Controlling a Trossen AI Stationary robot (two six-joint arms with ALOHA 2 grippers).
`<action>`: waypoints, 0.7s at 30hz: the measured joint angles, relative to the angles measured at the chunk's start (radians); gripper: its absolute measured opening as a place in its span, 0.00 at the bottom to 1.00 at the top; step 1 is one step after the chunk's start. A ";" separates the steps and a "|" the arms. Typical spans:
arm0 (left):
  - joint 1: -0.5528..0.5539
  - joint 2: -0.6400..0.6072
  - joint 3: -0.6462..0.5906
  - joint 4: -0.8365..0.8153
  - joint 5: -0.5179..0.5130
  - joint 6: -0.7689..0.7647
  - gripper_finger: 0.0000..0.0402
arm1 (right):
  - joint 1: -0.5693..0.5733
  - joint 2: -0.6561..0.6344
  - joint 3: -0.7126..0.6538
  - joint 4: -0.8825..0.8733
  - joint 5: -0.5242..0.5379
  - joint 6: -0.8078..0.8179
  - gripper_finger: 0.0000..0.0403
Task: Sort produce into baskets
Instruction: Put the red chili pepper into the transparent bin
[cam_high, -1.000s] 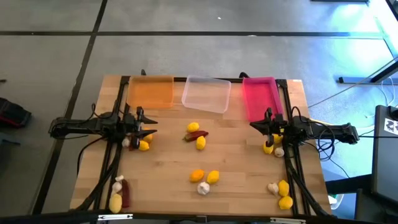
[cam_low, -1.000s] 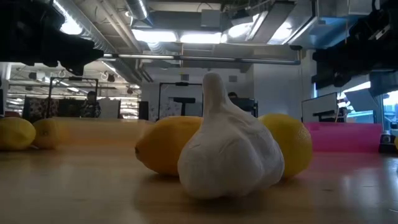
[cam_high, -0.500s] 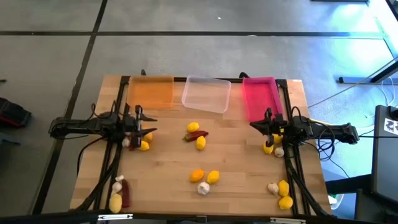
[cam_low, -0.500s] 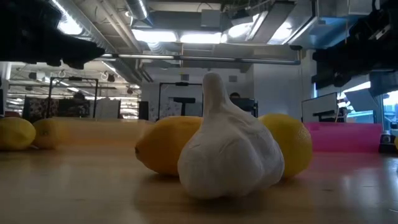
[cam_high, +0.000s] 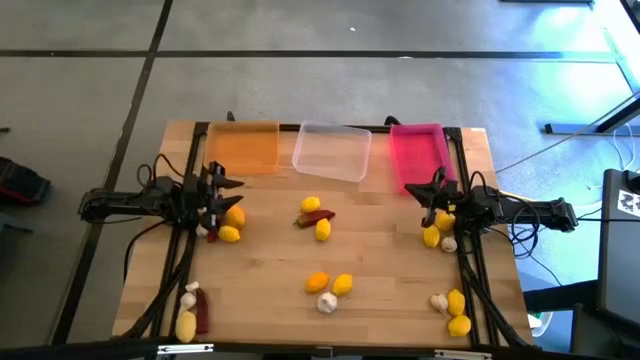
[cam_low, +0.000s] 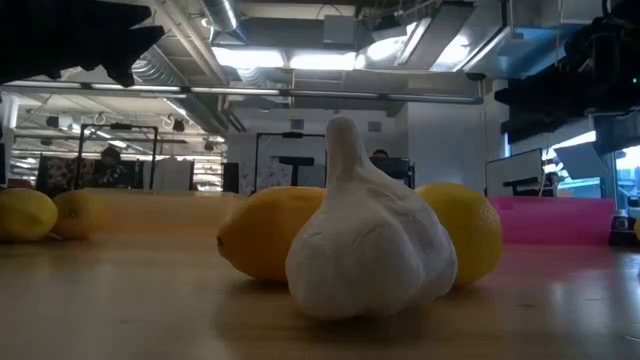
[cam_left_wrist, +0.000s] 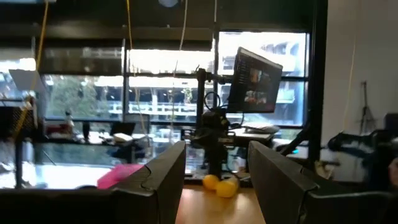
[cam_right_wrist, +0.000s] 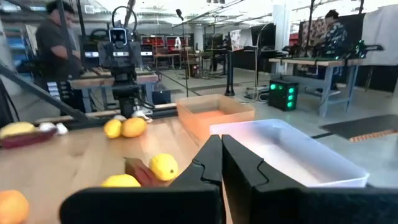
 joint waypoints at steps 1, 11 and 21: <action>0.000 0.000 0.000 0.000 0.000 -0.018 0.42 | 0.000 0.000 0.001 0.000 0.001 -0.013 0.02; 0.000 0.000 0.000 -0.026 0.000 -0.074 0.42 | 0.000 0.006 0.004 -0.022 0.014 -0.044 0.02; 0.000 0.000 -0.002 -0.050 -0.090 -0.112 0.42 | 0.000 0.055 -0.004 -0.007 0.002 -0.051 0.02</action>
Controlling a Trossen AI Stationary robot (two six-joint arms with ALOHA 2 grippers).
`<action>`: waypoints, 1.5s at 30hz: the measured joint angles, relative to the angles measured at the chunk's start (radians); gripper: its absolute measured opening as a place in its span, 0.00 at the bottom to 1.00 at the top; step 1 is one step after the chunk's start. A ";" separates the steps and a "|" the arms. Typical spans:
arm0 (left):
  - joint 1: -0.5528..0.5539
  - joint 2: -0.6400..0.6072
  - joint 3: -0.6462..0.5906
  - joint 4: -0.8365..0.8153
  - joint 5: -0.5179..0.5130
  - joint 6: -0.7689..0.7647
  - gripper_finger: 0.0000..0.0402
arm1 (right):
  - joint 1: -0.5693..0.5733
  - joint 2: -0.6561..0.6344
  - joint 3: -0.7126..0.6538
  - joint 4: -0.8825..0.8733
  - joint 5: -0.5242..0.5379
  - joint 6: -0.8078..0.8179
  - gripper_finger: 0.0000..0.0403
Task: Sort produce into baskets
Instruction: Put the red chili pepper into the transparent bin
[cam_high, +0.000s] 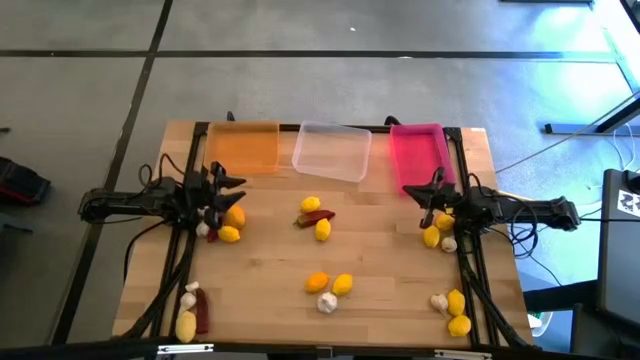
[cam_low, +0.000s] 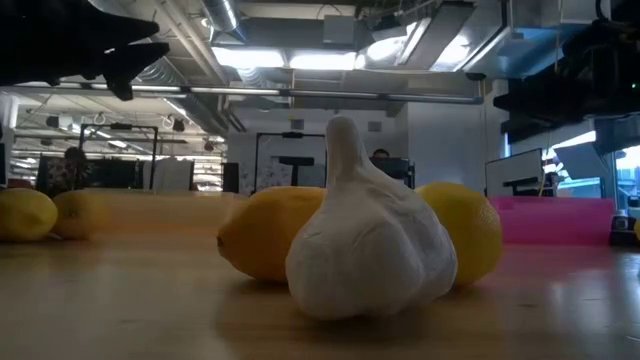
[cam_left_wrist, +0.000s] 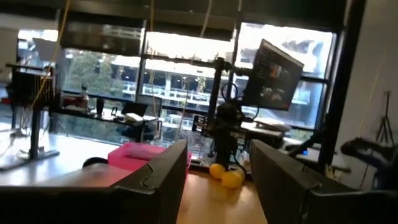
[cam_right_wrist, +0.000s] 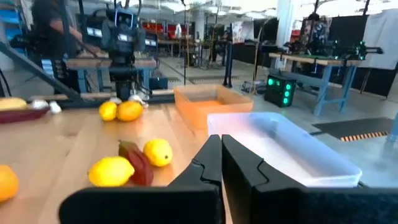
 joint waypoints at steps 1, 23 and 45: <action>0.000 0.000 0.000 -0.009 -0.017 -0.025 0.42 | 0.000 0.014 -0.001 0.007 0.000 0.000 0.02; 0.000 0.169 0.001 0.162 -0.087 -0.095 0.42 | 0.000 0.486 0.148 0.247 -0.038 0.002 0.02; -0.045 0.685 0.143 0.180 -0.089 -0.234 0.42 | -0.075 1.331 0.651 0.003 -0.207 -0.099 0.28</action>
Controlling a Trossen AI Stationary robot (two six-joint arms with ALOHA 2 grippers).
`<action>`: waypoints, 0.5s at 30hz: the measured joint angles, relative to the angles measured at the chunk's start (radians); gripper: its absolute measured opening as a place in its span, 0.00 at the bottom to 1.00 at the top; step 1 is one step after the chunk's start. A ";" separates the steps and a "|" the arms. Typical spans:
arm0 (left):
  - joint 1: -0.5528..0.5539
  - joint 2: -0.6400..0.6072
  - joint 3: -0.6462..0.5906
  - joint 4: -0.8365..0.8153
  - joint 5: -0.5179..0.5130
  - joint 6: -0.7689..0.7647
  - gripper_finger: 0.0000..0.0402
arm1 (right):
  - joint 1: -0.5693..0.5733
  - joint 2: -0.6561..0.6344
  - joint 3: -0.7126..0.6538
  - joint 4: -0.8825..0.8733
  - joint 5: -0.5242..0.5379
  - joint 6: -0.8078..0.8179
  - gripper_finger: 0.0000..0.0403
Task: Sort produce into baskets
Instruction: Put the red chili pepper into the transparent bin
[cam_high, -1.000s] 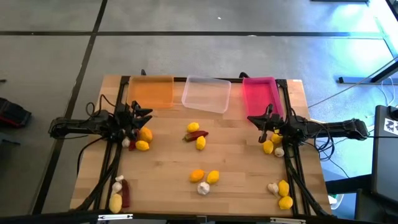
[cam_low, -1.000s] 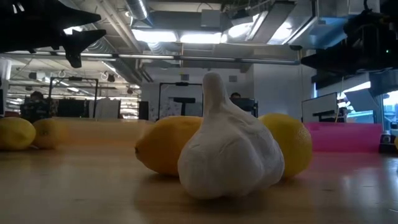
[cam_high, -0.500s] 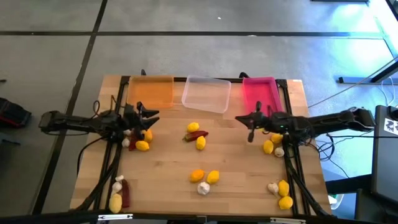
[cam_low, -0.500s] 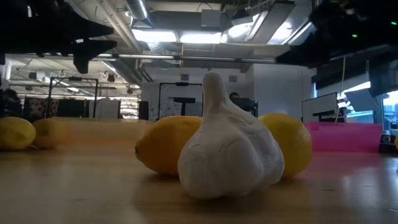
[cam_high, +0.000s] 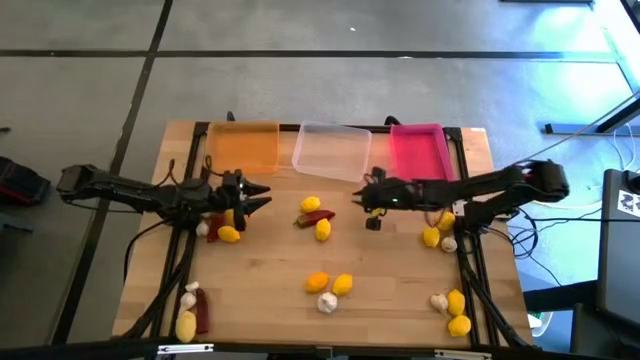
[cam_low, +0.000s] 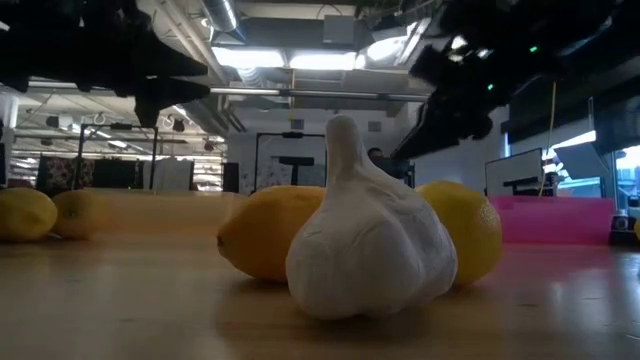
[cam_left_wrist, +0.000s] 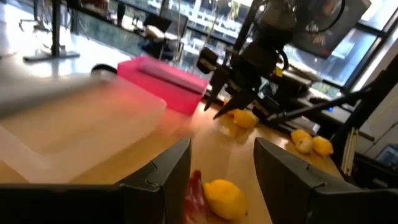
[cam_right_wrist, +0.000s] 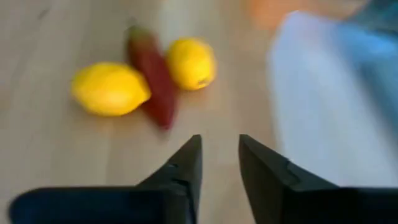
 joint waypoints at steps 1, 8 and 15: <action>-0.004 0.021 0.006 0.000 -0.002 -0.006 0.42 | -0.012 0.024 0.010 -0.012 -0.044 -0.001 0.31; -0.016 0.164 0.065 0.000 -0.005 -0.018 0.42 | -0.123 0.112 0.053 -0.010 -0.283 -0.032 0.41; -0.016 0.322 0.119 0.000 -0.006 -0.036 0.42 | -0.168 0.190 0.058 0.053 -0.356 -0.063 0.41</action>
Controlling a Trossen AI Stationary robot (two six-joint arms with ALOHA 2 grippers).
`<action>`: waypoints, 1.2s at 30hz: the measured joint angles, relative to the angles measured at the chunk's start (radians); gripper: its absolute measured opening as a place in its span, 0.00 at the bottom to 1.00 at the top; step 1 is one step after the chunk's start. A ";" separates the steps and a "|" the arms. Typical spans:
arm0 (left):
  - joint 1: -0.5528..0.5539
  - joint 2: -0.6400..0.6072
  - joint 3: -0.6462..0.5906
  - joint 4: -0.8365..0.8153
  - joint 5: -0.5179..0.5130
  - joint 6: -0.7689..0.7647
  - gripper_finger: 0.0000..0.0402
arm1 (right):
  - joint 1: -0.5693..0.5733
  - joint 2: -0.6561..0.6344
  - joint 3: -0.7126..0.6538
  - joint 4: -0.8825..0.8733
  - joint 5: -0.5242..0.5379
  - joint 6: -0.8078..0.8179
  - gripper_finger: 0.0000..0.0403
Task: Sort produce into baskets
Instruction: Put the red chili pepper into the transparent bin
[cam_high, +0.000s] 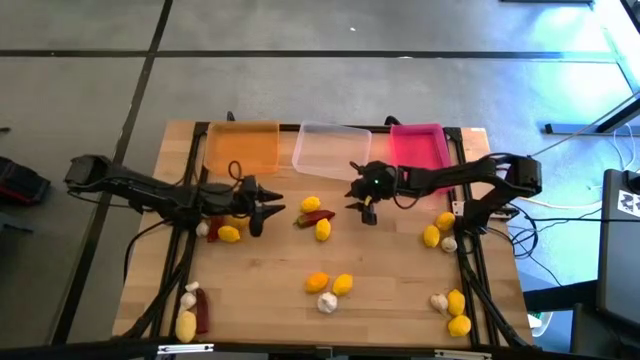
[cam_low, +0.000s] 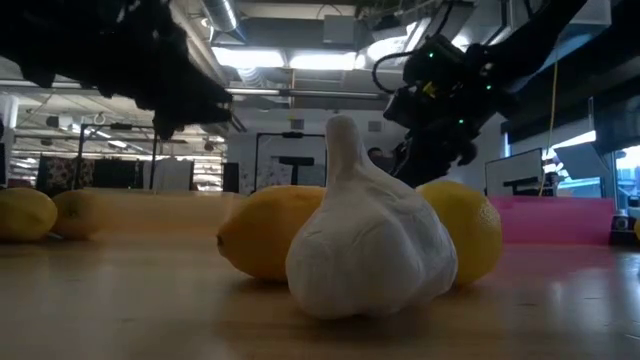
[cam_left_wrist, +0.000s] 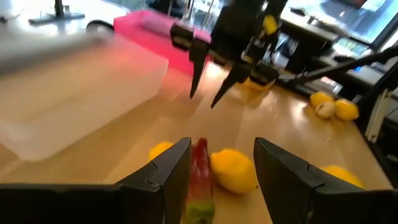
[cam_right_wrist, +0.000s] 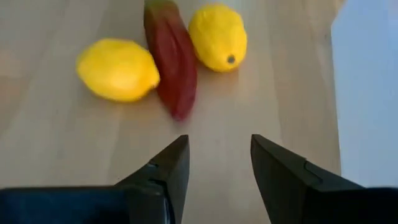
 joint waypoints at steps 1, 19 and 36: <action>0.000 0.028 0.007 0.000 0.000 -0.008 0.42 | 0.001 0.009 0.000 0.011 -0.008 0.000 0.41; -0.034 0.511 0.104 -0.001 -0.011 -0.290 0.42 | 0.043 0.192 -0.001 0.251 -0.095 0.018 0.41; -0.034 0.670 0.239 -0.011 0.000 -0.211 0.42 | 0.042 0.234 0.003 0.286 -0.026 0.005 0.41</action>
